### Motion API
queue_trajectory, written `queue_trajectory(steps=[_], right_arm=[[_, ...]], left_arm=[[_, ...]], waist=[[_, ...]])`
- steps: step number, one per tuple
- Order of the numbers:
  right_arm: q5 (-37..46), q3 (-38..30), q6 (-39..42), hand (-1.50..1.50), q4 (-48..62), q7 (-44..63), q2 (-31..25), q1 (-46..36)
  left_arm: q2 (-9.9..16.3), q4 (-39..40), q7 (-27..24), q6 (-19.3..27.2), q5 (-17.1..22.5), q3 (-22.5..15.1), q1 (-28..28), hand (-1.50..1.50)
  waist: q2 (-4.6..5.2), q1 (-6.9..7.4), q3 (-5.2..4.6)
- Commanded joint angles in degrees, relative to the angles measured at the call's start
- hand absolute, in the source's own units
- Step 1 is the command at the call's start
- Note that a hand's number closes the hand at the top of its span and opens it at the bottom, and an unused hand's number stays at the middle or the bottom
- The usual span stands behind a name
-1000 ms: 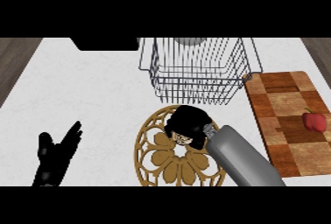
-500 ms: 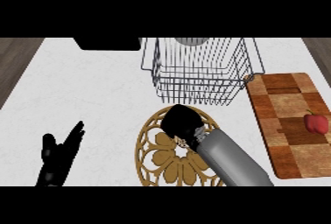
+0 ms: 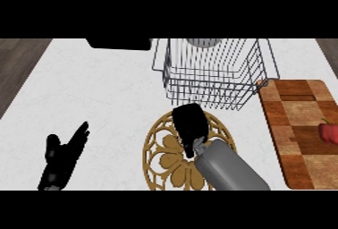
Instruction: Pick the cupcake from the placemat and place it in the basket
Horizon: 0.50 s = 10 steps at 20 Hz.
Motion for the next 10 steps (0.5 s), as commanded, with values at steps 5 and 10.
queue_trajectory(steps=[5, 10], right_arm=[[-14.2, -1.1, -26.3, 1.50, -15.5, 15.8, 0.4, -1.0], [-11.5, 3.9, -38.3, 1.50, -21.2, 31.1, 0.4, -11.8]], left_arm=[[-0.2, 2.5, 1.3, -0.9, 0.0, -0.7, -0.8, 0.00], [-0.1, 3.0, 1.5, -1.2, 0.5, -0.2, -0.7, 0.00]], waist=[[0.58, 1.80, 0.24], [-0.17, 1.54, -0.33]])
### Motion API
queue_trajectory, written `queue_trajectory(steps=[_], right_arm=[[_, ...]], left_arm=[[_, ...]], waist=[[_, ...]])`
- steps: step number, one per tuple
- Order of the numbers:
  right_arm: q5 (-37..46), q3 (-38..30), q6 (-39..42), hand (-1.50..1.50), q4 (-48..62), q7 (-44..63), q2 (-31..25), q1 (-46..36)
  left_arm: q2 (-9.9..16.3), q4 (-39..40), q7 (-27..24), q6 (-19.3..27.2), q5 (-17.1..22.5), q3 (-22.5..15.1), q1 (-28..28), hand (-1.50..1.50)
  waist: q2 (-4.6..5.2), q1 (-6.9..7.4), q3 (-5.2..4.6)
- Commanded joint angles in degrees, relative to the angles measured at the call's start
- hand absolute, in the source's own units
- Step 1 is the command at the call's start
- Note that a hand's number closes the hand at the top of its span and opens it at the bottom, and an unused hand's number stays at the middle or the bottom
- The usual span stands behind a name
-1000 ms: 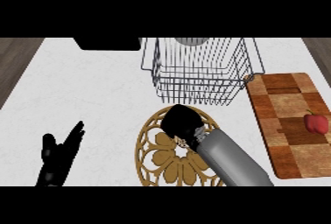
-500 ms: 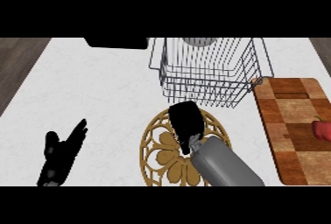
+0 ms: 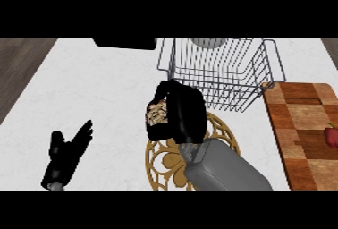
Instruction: Pick the cupcake from the placemat and place it in the basket
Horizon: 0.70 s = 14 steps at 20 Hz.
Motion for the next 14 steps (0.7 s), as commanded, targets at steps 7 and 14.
queue_trajectory(steps=[7, 14], right_arm=[[4.6, 0.7, -8.3, 1.50, -1.0, 29.0, 0.0, -21.6], [6.0, -5.1, -5.8, 1.50, 2.1, 32.7, 0.0, -30.2]], left_arm=[[0.7, 1.5, 1.0, 0.4, 0.4, 1.6, 2.5, 0.00], [-0.6, 1.1, 0.3, 1.7, -0.6, 1.2, 4.0, 0.00]], waist=[[-0.11, -1.91, -0.56], [0.01, -3.65, -0.48]])
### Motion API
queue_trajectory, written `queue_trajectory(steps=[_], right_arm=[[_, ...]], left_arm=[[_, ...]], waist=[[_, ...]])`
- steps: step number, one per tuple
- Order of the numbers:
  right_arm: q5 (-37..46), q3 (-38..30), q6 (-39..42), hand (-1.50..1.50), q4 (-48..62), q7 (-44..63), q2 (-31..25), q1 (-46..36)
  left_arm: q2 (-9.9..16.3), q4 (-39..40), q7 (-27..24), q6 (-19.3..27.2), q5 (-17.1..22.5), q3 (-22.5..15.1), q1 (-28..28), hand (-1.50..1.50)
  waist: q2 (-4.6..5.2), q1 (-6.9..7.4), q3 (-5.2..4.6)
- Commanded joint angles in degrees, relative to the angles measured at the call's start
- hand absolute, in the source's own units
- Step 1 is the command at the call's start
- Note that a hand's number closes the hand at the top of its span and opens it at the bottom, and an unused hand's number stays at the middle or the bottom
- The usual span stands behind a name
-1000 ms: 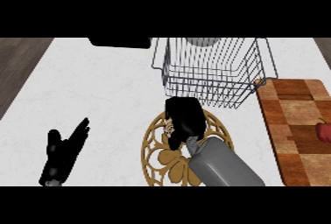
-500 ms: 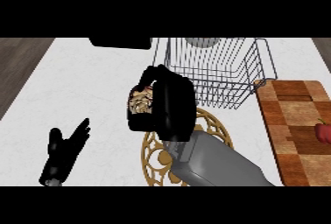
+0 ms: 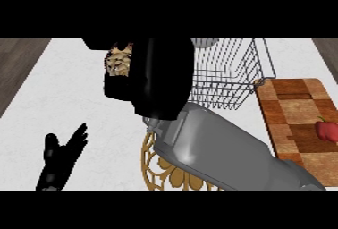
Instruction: Pick the cupcake from the placemat and place it in the basket
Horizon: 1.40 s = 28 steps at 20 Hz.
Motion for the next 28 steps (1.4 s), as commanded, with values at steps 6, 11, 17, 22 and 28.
queue_trajectory(steps=[6, 11, 17, 22, 28], right_arm=[[-1.7, -8.8, 1.0, 1.50, 9.8, 11.6, 0.6, -10.6], [-2.0, -13.6, 1.3, 1.50, 16.1, 4.8, 0.6, -11.0], [-3.9, -17.6, -5.0, 1.50, 23.5, -4.6, 0.6, -7.3], [-7.5, -22.4, -10.1, 1.50, 26.8, -10.8, 0.6, -4.8], [-13.3, -23.9, -17.0, 1.50, 29.1, -18.1, 0.6, -1.4]], left_arm=[[-0.7, 1.0, 0.5, 0.3, -0.3, 0.1, 0.9, 0.00], [-1.1, 0.5, 1.8, 0.9, -0.4, 0.3, 0.4, 0.00], [-0.4, 1.6, 0.1, -0.9, 0.5, 1.6, 0.4, 0.00], [-0.6, -1.0, 0.9, -0.2, 0.0, 1.6, 1.7, 0.00], [-1.8, 0.6, 0.7, 0.3, -1.7, 0.5, 1.0, 0.00]], waist=[[0.65, -1.23, -0.36], [0.77, -1.88, -0.30], [0.97, -1.83, -0.29], [1.00, -1.61, -0.25], [0.92, -1.74, -0.26]])
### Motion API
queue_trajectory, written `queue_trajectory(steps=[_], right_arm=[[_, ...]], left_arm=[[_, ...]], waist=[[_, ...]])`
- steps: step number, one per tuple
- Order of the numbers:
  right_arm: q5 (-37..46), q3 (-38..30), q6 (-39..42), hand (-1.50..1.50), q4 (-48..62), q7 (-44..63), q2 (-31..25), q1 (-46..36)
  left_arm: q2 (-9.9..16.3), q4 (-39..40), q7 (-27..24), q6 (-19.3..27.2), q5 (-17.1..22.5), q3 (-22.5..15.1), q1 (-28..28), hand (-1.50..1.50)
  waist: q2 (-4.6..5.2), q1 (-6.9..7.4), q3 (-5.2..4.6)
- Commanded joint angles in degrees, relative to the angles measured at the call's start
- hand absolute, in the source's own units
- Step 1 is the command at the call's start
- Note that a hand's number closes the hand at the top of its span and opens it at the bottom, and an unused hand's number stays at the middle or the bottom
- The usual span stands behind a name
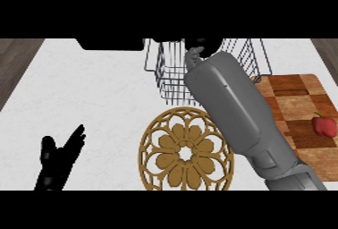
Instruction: Pick the cupcake from the placemat and place it in the basket
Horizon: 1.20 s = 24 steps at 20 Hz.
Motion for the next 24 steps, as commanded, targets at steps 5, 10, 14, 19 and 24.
queue_trajectory(steps=[5, 10, 14, 19, 24], right_arm=[[-5.4, -2.3, -5.6, 1.50, 4.5, -9.9, 0.1, 4.0], [4.7, 1.5, -3.1, 1.50, 9.3, -2.9, -3.6, 7.4], [5.2, 2.6, 1.5, -1.50, 7.6, -3.6, -3.9, 7.9], [4.1, 0.5, 0.2, -1.50, 2.7, -9.2, -6.6, 12.7], [3.3, -1.6, 2.2, -1.50, -6.8, -6.0, -8.6, 13.1]], left_arm=[[0.0, 3.2, 1.8, -1.3, 0.6, 1.2, -1.9, 0.00], [-0.5, 1.6, 0.5, -1.1, 0.7, 1.2, 1.7, 0.00], [-1.7, -2.0, 1.9, 0.8, -1.7, -0.7, 2.5, 0.00], [-0.9, 2.7, -1.0, -1.4, -0.1, 2.1, 1.5, 0.00], [-3.7, 1.3, -1.6, 1.3, -3.4, -0.7, 4.4, 0.00]], waist=[[0.07, -0.47, -0.40], [-0.21, -1.08, -0.44], [-0.28, -1.01, -0.40], [-0.18, -1.10, -0.39], [-0.38, -1.40, -0.39]])
